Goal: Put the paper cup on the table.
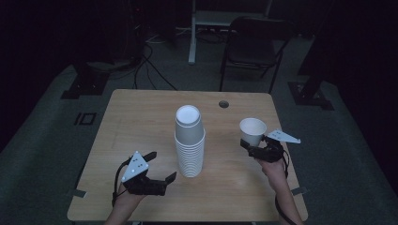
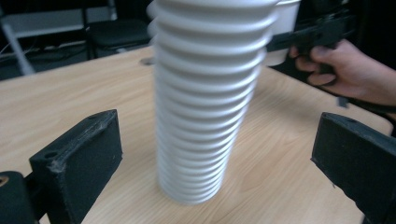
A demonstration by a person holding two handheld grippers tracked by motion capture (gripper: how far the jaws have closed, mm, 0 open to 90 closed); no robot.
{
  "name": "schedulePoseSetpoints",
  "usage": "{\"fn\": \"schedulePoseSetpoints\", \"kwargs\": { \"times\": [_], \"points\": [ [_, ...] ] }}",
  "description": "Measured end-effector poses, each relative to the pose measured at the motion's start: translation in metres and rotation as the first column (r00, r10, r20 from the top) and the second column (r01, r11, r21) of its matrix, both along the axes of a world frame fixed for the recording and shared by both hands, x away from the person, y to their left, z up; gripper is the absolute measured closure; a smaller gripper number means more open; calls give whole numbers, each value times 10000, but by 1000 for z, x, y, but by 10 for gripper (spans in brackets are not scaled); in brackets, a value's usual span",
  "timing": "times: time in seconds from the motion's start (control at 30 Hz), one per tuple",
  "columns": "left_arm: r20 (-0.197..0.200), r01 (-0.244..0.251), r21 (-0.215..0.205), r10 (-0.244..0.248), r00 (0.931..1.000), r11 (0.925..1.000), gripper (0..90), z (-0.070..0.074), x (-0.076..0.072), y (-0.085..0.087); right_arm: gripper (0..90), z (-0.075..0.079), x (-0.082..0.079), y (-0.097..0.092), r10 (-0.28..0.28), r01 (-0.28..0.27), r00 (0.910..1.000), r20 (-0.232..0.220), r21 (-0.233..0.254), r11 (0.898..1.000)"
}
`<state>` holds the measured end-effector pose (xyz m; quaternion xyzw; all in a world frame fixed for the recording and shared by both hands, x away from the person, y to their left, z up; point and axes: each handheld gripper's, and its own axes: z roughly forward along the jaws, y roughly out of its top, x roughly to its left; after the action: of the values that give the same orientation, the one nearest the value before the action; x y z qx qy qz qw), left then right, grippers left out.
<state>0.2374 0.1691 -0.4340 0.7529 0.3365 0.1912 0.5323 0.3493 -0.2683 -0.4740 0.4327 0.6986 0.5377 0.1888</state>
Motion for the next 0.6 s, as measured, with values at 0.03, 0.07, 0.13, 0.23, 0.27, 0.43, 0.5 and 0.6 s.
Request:
{"fn": "schedulePoseSetpoints", "kwargs": {
  "times": [0.03, 0.07, 0.13, 0.23, 0.27, 0.43, 0.5, 0.6],
  "points": [
    [-98, -143, -24, 142, 9999, 9999, 22, -4, 2, 5, 186, -1, 2, 0, -36, 36, 10000, -38, 26, 10000],
    [-120, -281, -28, 281, 9995, 9996, 22, -7, 3, 8, 186, -3, 3, 1, -56, 56, 10000, -73, 48, 10000],
    [-308, -485, -3, 485, 9983, 9988, 22, -12, 7, 15, 186, -5, 6, 1, -113, 114, 9999, -111, 27, 9999],
    [-475, -825, 126, 830, 9954, 9965, 22, -21, 11, 25, 186, -9, 10, 3, -208, 208, 9997, -158, -12, 9998],
    [-537, -984, 147, 991, 9936, 9950, 22, -24, 13, 29, 186, -10, 11, 3, -243, 243, 9995, -202, 35, 9997],
    [-649, -1499, 254, 1513, 9864, 9884, 22, -36, 15, 42, 186, -16, 17, 5, -426, 427, 9986, -302, 49, 9991],
    [-801, -1642, 217, 1654, 9830, 9862, 22, -42, 16, 46, 186, -19, 20, 5, -470, 470, 9982, -362, -7, 9989],
    [-949, -1852, 301, 1873, 9777, 9822, 22, -50, 17, 52, 185, -24, 25, 6, -608, 601, 9971, -447, -180, 9980]
  ]
}}
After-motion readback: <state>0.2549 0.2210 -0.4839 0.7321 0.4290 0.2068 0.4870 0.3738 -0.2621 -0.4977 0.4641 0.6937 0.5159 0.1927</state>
